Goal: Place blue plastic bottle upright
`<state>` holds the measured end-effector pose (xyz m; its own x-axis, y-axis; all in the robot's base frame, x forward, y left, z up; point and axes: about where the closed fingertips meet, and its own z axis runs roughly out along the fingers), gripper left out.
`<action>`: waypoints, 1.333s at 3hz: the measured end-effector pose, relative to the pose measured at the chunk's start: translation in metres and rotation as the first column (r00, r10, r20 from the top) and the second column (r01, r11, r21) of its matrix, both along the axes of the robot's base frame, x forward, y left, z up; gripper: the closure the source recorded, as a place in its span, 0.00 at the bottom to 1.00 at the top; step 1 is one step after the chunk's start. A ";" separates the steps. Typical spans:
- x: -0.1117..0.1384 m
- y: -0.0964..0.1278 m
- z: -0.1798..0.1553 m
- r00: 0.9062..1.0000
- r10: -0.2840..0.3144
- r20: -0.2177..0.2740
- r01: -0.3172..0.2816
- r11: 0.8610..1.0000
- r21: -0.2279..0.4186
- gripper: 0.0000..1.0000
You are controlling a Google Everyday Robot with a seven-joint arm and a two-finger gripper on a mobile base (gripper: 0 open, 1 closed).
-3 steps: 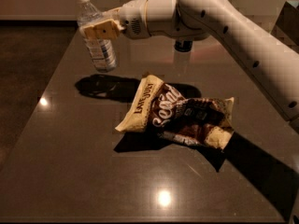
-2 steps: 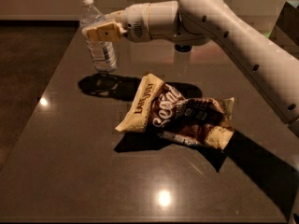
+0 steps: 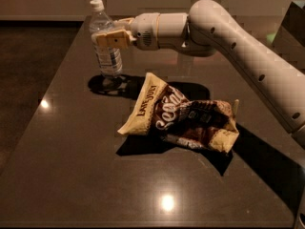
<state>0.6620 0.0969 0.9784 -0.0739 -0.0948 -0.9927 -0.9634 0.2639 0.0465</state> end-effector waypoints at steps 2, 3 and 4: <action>0.005 -0.013 -0.015 1.000 -0.011 0.023 0.010 0.999 0.035 0.82; 0.006 -0.017 -0.021 0.999 -0.008 0.038 0.006 0.998 0.064 0.59; 0.006 -0.019 -0.025 0.998 0.003 0.064 -0.008 0.996 0.084 0.36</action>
Offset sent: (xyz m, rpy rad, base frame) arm 0.0094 -0.0266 -0.0244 0.0499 -0.0295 -0.0340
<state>0.6678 0.0783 0.9533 -0.0101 -0.0112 -0.9999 -0.9666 0.2563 0.0069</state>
